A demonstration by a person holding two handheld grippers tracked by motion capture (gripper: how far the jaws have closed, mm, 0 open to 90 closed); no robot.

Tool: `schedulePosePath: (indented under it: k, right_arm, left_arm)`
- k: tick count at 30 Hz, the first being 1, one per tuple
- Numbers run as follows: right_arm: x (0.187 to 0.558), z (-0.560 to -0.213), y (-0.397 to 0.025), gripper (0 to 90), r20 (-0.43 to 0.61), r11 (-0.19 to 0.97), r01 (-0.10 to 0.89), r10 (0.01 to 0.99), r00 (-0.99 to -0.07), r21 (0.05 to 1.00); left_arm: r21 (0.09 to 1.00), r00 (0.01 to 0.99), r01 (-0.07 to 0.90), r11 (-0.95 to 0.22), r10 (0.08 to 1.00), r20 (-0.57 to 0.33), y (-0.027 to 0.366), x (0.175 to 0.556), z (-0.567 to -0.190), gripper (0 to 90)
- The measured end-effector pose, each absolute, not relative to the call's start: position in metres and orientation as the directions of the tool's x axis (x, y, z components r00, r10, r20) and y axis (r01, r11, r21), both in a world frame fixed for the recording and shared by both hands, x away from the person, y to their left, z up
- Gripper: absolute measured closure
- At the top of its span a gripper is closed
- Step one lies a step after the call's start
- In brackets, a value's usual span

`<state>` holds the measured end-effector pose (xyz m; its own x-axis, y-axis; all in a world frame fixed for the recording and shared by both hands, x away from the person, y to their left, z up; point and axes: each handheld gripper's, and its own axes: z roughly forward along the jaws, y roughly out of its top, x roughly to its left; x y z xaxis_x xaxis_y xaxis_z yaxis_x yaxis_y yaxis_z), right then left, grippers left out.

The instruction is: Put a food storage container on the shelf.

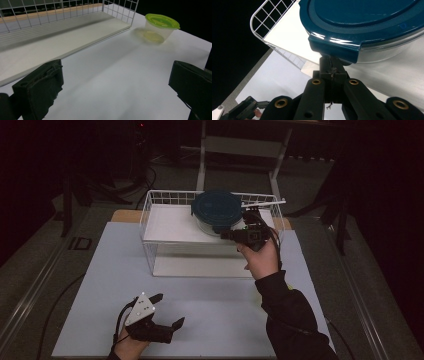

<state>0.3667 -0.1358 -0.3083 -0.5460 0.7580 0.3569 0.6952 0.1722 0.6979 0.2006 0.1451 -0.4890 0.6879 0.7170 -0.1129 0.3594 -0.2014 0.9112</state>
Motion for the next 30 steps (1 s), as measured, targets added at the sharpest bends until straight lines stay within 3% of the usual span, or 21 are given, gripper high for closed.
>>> schedulePosePath:
  k: [10, 20, 26, 27, 30]
  right_arm:
    - [0.363, -0.313, -0.134, 89.4, 0.359, 0.188, 0.693, 0.744, -0.563, 0.696]
    - [0.338, -0.321, -0.145, 81.7, 0.330, 0.216, 0.648, 0.719, -0.612, 0.730]
    - [0.324, -0.323, -0.155, 66.3, 0.311, 0.220, 0.613, 0.705, -0.637, 0.758]
    - [0.320, -0.325, -0.159, 55.5, 0.307, 0.222, 0.601, 0.696, -0.649, 0.768]
    - [0.315, -0.329, -0.164, 48.8, 0.306, 0.216, 0.589, 0.689, -0.657, 0.779]
  left_arm:
    - [0.912, 0.694, 0.354, -0.204, 0.711, -0.110, 0.145, 0.200, -0.489, 0.0]
    - [0.915, 0.717, 0.344, -0.209, 0.688, -0.113, 0.143, 0.199, -0.488, 0.0]
    - [0.924, 0.731, 0.321, -0.207, 0.675, -0.102, 0.143, 0.198, -0.485, 0.0]
    - [0.925, 0.733, 0.317, -0.209, 0.673, -0.099, 0.142, 0.197, -0.485, 0.0]
    - [0.924, 0.736, 0.317, -0.212, 0.670, -0.099, 0.142, 0.197, -0.485, 0.0]
